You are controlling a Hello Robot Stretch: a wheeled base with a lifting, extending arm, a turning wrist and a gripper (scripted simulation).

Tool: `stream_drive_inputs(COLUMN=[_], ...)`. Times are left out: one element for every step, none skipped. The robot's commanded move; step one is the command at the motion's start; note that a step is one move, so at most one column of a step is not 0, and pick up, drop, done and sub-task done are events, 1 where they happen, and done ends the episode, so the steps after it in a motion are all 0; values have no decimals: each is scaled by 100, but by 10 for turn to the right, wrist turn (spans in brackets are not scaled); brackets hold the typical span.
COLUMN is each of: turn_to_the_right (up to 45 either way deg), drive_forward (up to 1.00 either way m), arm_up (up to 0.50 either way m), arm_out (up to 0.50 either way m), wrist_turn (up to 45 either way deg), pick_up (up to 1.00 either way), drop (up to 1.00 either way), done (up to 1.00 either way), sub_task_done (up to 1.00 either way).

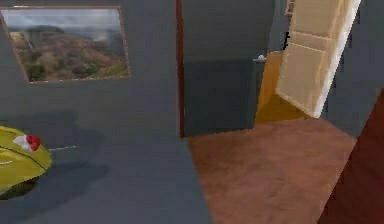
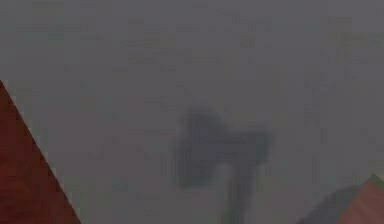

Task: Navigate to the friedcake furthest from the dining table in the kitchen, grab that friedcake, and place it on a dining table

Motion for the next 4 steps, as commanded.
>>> stream_drive_inputs(turn_to_the_right=[-450, -450, -120, 0], drive_forward=[0, 0, 0, 25], arm_up=[0, 0, 0, 0], arm_out=[0, 0, 0, 0], wrist_turn=[0, 0, 0, 0], pick_up=[0, 0, 0, 0], drop=[0, 0, 0, 0], done=[0, 0, 0, 0], sub_task_done=[0, 0, 0, 0])
